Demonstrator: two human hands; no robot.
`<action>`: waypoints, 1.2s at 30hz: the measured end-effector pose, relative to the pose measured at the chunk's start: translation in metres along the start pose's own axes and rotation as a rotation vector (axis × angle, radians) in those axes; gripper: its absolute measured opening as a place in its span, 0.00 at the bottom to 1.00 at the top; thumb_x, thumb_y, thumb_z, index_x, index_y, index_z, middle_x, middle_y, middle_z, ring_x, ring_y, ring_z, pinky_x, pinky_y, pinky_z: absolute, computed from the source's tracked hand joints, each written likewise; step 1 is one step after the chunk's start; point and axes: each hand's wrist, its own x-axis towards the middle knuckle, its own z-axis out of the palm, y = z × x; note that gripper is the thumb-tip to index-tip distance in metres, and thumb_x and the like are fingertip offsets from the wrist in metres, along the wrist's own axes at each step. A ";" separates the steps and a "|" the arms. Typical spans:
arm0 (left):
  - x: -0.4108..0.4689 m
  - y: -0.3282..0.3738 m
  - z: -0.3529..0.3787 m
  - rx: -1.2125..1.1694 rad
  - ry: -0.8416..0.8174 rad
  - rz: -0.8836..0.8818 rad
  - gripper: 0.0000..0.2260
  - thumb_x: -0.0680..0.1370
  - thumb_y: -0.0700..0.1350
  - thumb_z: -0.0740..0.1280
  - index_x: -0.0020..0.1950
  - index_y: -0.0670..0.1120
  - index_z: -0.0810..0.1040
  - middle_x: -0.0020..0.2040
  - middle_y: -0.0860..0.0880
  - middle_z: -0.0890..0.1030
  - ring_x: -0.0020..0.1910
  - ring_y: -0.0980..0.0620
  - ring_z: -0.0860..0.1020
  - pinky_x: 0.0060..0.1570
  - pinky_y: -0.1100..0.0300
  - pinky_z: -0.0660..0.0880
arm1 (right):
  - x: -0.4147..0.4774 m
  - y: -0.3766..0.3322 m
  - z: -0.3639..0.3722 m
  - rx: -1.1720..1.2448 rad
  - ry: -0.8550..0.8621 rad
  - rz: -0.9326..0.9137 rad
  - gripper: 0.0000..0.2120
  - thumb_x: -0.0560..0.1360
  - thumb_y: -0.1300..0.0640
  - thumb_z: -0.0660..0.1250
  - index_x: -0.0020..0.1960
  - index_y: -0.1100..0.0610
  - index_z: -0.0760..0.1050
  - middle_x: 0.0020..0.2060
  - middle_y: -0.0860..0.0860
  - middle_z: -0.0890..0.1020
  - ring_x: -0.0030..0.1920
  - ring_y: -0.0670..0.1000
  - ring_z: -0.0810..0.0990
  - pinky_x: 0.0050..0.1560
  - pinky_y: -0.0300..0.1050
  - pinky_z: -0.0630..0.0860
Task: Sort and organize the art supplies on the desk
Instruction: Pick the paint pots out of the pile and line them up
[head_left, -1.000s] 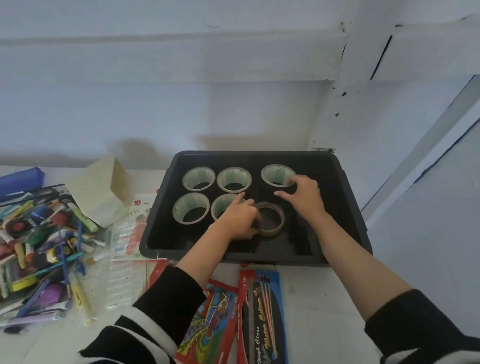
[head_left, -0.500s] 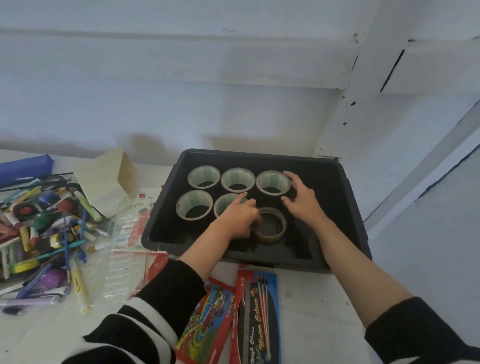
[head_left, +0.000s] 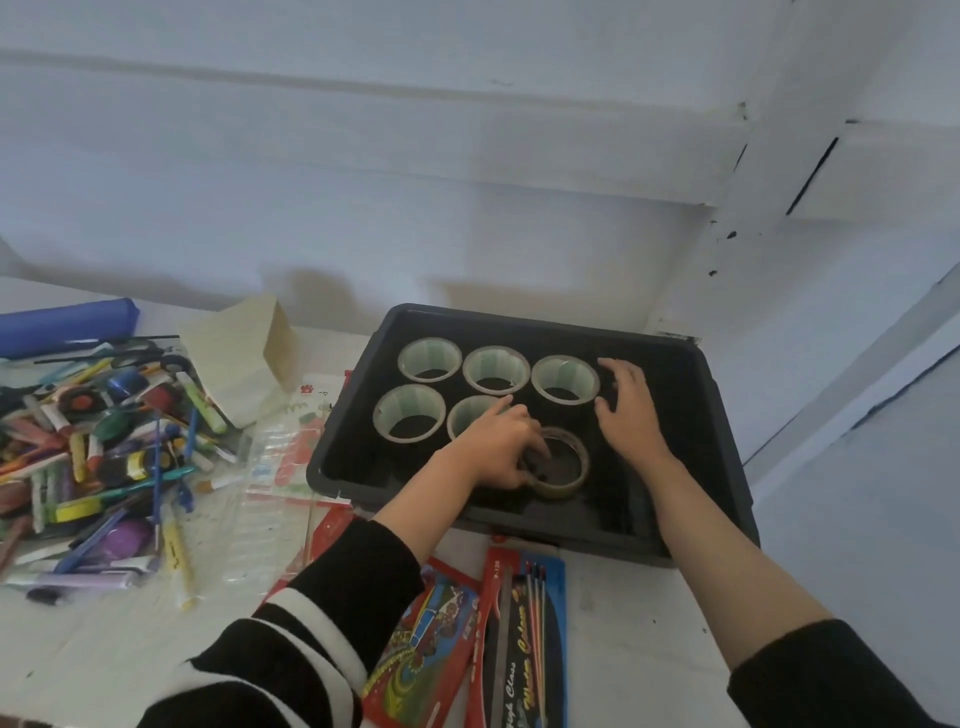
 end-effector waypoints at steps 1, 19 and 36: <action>-0.002 -0.002 0.001 -0.070 0.061 -0.011 0.14 0.73 0.47 0.70 0.59 0.50 0.80 0.55 0.51 0.78 0.59 0.53 0.69 0.73 0.49 0.54 | -0.001 -0.002 0.000 -0.036 0.034 -0.034 0.24 0.73 0.69 0.63 0.68 0.58 0.68 0.68 0.56 0.65 0.69 0.54 0.64 0.69 0.44 0.60; -0.225 -0.081 -0.072 -0.621 0.895 -0.463 0.09 0.76 0.35 0.67 0.47 0.47 0.83 0.42 0.54 0.83 0.44 0.54 0.81 0.52 0.56 0.77 | -0.070 -0.171 0.056 0.125 -0.260 -0.500 0.16 0.70 0.76 0.64 0.42 0.57 0.80 0.36 0.48 0.81 0.38 0.48 0.80 0.41 0.42 0.76; -0.540 -0.344 -0.050 -0.039 0.466 -1.241 0.29 0.75 0.55 0.67 0.73 0.50 0.63 0.71 0.44 0.62 0.70 0.41 0.60 0.65 0.42 0.61 | -0.159 -0.377 0.333 0.457 -0.258 -0.203 0.24 0.72 0.76 0.60 0.36 0.48 0.78 0.33 0.38 0.81 0.33 0.44 0.80 0.36 0.39 0.78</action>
